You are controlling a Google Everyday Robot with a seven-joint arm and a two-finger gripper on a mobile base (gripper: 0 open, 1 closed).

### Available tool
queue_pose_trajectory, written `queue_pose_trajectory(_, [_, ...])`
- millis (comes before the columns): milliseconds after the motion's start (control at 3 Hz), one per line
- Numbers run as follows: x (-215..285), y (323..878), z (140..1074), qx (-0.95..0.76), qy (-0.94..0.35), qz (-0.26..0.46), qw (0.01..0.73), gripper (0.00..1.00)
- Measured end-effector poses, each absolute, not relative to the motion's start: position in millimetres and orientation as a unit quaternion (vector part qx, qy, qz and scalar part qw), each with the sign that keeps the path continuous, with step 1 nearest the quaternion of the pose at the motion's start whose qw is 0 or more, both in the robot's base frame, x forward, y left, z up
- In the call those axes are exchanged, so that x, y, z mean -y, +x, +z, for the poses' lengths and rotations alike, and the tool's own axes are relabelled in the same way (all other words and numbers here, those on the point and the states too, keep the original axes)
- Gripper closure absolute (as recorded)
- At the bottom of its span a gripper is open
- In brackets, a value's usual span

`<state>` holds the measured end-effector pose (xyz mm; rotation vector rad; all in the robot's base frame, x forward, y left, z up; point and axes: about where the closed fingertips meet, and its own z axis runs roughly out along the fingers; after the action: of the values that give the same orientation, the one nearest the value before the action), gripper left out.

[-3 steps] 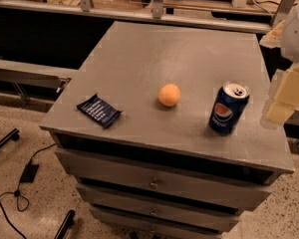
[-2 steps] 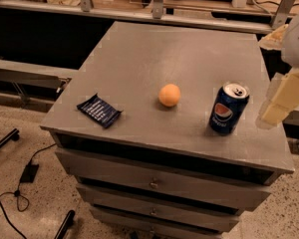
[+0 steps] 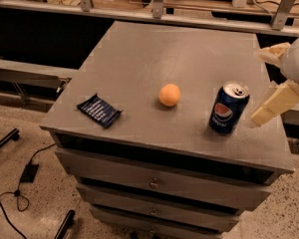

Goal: Move pepsi can near rxbar blueberry

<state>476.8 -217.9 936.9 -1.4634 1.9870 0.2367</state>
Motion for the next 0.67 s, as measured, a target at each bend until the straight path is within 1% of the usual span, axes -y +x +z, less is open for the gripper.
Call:
queue_pose_trajectory(333, [203.2,477.7,920.5,-0.743,-0.562,0.152,0.329,0.0])
queue_pose_trajectory(667, [193.2,472.3,912.3,-0.732,-0.577,0.186,0.311,0.0])
